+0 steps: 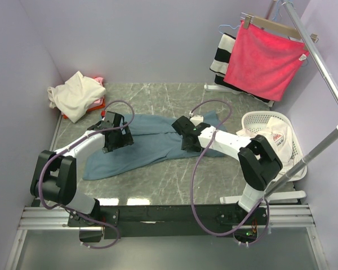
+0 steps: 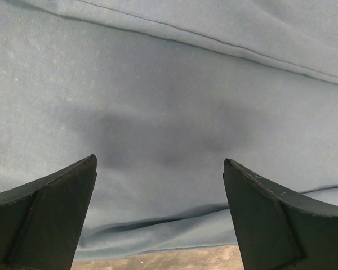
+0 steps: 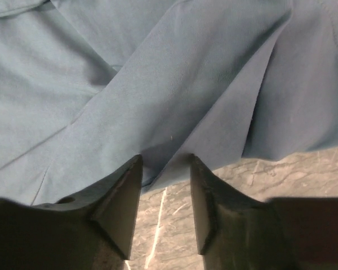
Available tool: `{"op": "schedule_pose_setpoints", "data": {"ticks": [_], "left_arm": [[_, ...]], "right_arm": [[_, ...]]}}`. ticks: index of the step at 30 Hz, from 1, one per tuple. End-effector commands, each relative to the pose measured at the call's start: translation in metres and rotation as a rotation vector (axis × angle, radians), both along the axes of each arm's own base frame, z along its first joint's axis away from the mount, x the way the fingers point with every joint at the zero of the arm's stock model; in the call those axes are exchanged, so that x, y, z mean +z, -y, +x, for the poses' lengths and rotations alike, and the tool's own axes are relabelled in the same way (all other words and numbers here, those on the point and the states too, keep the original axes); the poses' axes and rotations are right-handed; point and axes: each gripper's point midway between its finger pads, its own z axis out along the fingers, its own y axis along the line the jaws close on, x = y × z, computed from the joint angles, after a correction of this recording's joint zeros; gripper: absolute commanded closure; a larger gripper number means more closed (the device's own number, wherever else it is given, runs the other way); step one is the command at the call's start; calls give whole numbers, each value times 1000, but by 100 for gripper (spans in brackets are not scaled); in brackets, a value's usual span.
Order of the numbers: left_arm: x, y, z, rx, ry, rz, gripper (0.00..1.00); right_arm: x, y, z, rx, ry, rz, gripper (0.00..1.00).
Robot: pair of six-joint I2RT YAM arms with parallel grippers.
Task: Fold and stack the t-shirts
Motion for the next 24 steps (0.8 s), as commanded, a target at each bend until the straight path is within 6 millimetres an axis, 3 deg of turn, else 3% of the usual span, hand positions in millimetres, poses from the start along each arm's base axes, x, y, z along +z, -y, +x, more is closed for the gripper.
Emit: {"op": "schedule_pose_setpoints", "data": {"ticks": [1, 2, 5, 13, 18, 24], "left_arm": [[8, -4, 3, 17, 30, 12, 1], [7, -4, 2, 17, 26, 15, 1], [8, -5, 3, 17, 27, 16, 1], [9, -4, 2, 8, 22, 16, 1], [18, -9, 3, 12, 36, 38, 1], [36, -14, -2, -17, 35, 68, 1]], "right_arm": [[4, 3, 2, -22, 24, -13, 65], [9, 4, 0, -21, 30, -11, 71], [14, 7, -6, -20, 34, 3, 100], [12, 23, -29, -34, 16, 5, 100], [38, 31, -52, -37, 51, 51, 100], [65, 52, -103, -41, 53, 127, 100]]}}
